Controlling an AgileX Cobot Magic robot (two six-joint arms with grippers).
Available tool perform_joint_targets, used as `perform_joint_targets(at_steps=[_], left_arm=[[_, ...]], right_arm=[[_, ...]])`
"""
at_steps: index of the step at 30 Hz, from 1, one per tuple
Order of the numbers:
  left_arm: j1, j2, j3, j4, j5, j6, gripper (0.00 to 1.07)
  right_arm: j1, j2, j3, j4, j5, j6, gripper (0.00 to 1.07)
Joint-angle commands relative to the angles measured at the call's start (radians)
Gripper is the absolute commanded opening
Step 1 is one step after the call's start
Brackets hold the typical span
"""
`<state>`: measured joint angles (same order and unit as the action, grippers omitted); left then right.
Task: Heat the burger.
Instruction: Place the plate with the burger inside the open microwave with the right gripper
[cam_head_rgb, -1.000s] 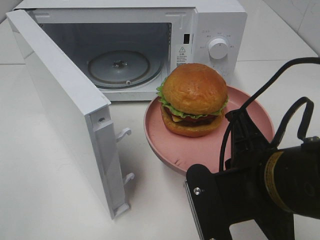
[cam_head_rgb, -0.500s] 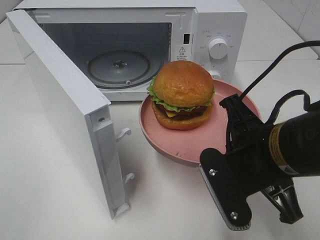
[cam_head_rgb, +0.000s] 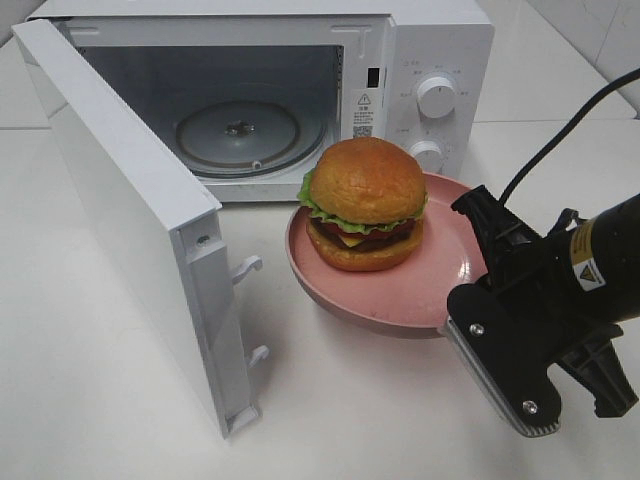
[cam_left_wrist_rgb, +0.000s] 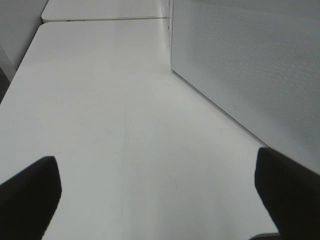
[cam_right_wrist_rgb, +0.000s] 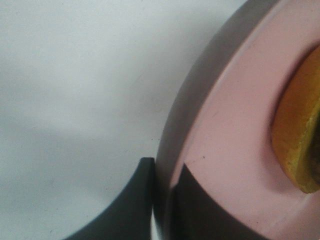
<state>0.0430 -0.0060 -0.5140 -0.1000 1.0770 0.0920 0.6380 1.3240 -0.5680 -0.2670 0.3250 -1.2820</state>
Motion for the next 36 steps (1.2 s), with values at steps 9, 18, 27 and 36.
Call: perform_joint_targets(at_steps=[9, 18, 27, 36], left_arm=[[0.001, -0.003, 0.0, -0.007, -0.009, 0.0, 0.98], [0.001, -0.003, 0.0, -0.007, -0.009, 0.0, 0.98], [0.001, -0.003, 0.0, -0.007, -0.009, 0.0, 0.98], [0.001, -0.003, 0.0, -0.007, -0.009, 0.0, 0.98]], right_arm=[[-0.11, -0.011, -0.083, 0.289, -0.017, -0.378, 0.0], [-0.125, -0.008, -0.099, 0.302, -0.012, -0.422, 0.0], [-0.122, 0.004, -0.119, 0.304, -0.005, -0.422, 0.0], [-0.065, 0.095, -0.21, 0.301, 0.018, -0.418, 0.0]])
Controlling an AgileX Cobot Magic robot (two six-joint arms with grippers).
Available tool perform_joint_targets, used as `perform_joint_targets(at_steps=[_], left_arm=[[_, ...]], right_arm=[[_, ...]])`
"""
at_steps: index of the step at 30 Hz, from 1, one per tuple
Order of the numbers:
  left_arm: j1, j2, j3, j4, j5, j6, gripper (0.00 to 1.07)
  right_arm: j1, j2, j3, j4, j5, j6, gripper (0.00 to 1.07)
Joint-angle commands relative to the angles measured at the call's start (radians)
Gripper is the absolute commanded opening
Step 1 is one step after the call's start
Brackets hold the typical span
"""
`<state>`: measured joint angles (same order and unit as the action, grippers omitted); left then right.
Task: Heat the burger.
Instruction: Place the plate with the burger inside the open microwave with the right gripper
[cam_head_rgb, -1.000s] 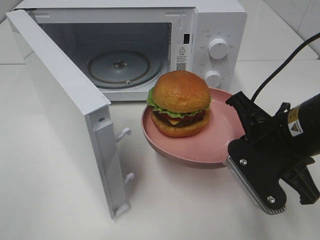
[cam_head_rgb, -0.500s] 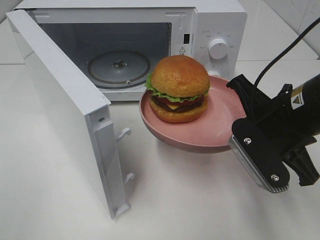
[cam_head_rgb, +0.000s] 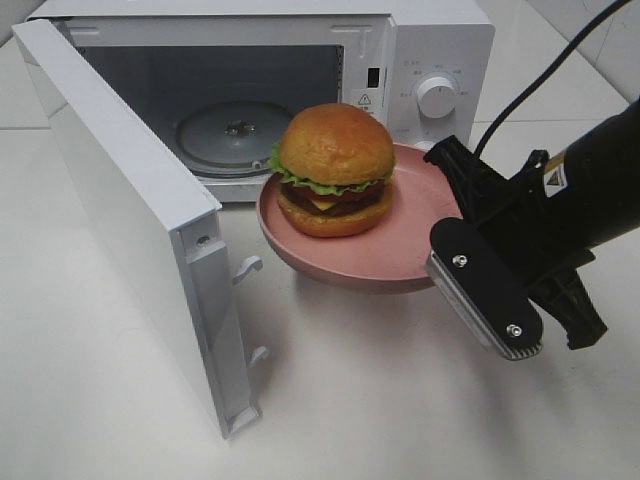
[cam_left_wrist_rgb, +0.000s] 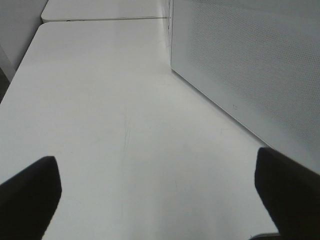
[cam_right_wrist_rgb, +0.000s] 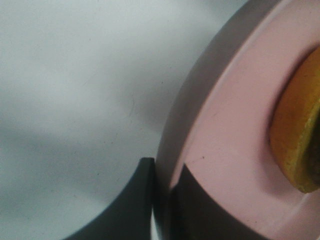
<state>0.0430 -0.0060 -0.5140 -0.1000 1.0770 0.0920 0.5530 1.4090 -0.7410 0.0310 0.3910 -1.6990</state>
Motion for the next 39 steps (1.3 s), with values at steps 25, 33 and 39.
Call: perform_joint_targets(at_steps=[25, 33, 39], left_arm=[[0.001, -0.003, 0.0, -0.007, -0.009, 0.0, 0.98], [0.001, -0.003, 0.0, -0.007, -0.009, 0.0, 0.98], [0.001, -0.003, 0.0, -0.007, -0.009, 0.0, 0.98]], right_arm=[[0.056, 0.249, -0.312, -0.043, 0.029, 0.04, 0.0], [0.056, 0.326, -0.43, -0.069, 0.082, 0.085, 0.0], [0.056, 0.37, -0.494, -0.069, 0.105, 0.085, 0.0]])
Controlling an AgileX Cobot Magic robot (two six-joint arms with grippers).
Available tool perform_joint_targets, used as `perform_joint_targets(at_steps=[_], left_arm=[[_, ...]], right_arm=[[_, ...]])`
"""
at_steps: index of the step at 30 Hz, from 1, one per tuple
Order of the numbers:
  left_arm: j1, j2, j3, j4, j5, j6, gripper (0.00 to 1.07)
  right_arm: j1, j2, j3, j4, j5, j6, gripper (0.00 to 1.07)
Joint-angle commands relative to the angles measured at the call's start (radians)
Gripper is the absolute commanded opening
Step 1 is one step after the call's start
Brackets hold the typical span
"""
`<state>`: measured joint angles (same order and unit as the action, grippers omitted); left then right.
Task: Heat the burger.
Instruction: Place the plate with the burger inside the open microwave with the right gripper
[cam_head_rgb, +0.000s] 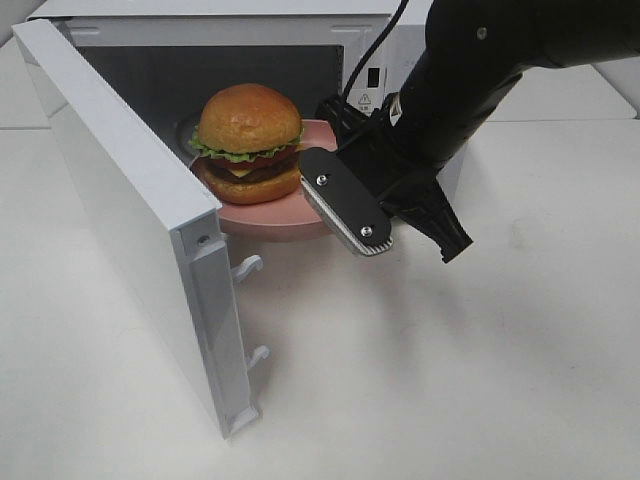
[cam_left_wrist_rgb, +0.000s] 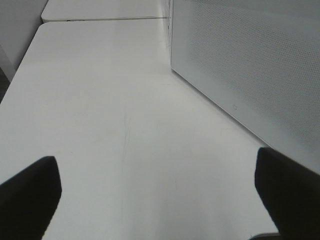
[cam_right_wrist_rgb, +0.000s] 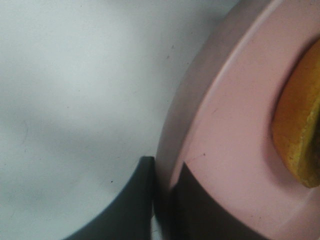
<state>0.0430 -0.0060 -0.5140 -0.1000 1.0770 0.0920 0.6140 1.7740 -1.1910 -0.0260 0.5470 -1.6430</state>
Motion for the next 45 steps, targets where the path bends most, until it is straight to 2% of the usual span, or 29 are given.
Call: perform_joint_targets(at_steps=[1, 27, 45], left_arm=[[0.001, -0.003, 0.0, -0.007, -0.009, 0.0, 0.98], [0.001, -0.003, 0.0, -0.007, -0.009, 0.0, 0.98], [0.001, -0.003, 0.0, -0.007, -0.009, 0.0, 0.98]], right_arm=[[-0.005, 0.005, -0.044, -0.012, -0.051, 0.029, 0.0], [0.006, 0.178, -0.269, -0.02, -0.056, 0.105, 0.0], [0.018, 0.333, -0.463, -0.073, -0.019, 0.208, 0.0]])
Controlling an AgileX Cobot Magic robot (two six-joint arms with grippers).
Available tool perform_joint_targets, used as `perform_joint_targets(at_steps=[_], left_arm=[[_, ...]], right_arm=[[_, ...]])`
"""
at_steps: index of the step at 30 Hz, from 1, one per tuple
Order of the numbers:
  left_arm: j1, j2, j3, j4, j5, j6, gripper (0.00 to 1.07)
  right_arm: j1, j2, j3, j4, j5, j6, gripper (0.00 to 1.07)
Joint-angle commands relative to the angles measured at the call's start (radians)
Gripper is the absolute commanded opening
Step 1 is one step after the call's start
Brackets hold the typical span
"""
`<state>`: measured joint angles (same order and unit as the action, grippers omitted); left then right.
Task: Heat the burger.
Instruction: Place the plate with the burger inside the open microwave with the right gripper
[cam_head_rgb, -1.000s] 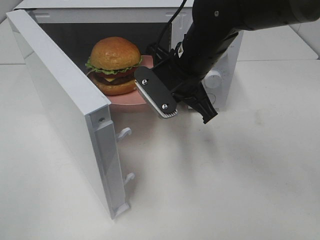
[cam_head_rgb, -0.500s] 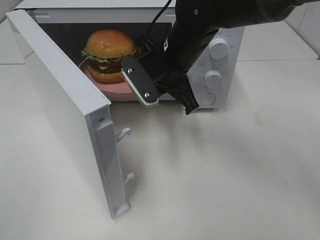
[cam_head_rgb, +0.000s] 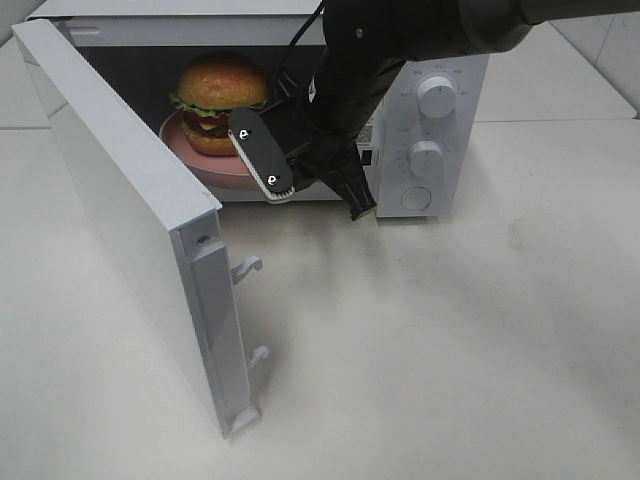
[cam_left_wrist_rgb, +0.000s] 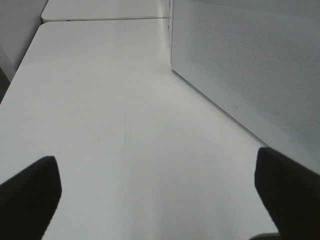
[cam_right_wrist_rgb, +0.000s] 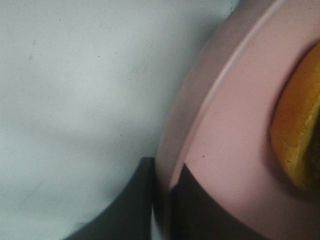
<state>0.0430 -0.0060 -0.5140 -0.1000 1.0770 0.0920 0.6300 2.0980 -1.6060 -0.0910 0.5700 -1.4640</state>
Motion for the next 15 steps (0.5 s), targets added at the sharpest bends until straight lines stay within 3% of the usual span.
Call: perform_joint_targets(at_steps=[1, 15], left_arm=[[0.001, -0.003, 0.0, -0.007, -0.009, 0.0, 0.98], [0.001, -0.003, 0.0, -0.007, -0.009, 0.0, 0.98]], right_arm=[[0.002, 0.019, -0.064, -0.009, -0.033, 0.03, 0.0], [0.011, 0.182, -0.303, -0.033, 0.031, 0.1, 0.0]])
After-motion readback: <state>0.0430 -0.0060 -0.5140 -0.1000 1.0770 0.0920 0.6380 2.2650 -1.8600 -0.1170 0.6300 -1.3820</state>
